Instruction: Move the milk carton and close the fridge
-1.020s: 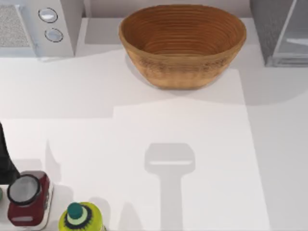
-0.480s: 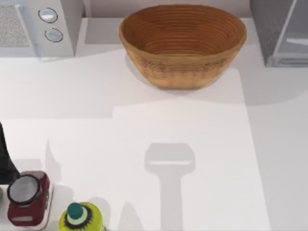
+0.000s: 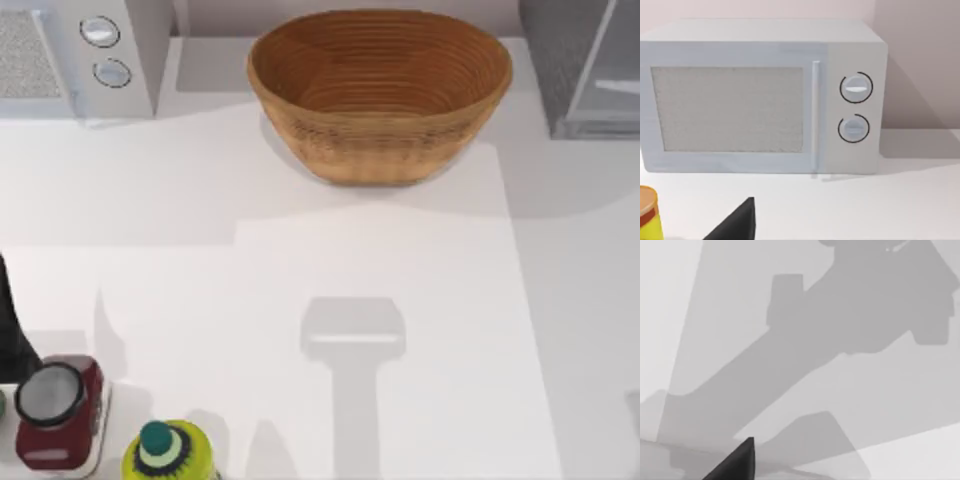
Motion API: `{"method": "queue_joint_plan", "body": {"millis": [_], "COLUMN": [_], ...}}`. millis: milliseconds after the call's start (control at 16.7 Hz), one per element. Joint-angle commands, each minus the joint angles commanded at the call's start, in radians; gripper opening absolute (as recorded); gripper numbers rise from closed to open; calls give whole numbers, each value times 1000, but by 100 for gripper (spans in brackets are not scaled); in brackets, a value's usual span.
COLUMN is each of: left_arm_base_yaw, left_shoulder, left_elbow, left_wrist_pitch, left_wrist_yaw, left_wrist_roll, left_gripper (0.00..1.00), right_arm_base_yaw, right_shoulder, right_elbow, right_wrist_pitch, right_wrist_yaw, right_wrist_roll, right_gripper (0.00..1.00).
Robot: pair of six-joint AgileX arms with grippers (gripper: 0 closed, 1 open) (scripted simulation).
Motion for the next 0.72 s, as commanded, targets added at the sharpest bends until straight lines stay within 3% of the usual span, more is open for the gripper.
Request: {"method": "queue_joint_plan", "body": {"millis": [420,720], "left_arm_base_yaw": [0,0], "left_shoulder": [0,0], "left_elbow": [0,0], "left_wrist_pitch": [0,0], "left_wrist_yaw": [0,0], "left_wrist_roll": [0,0], "left_gripper": [100,100], "right_arm_base_yaw": [-647,-945], "right_shoulder": [753,1079], "right_elbow": [218,306], "right_wrist_pitch": [27,86], "right_wrist_yaw": [-323,-482], "right_wrist_roll": [-746,-1069], "right_gripper": [100,100]}}
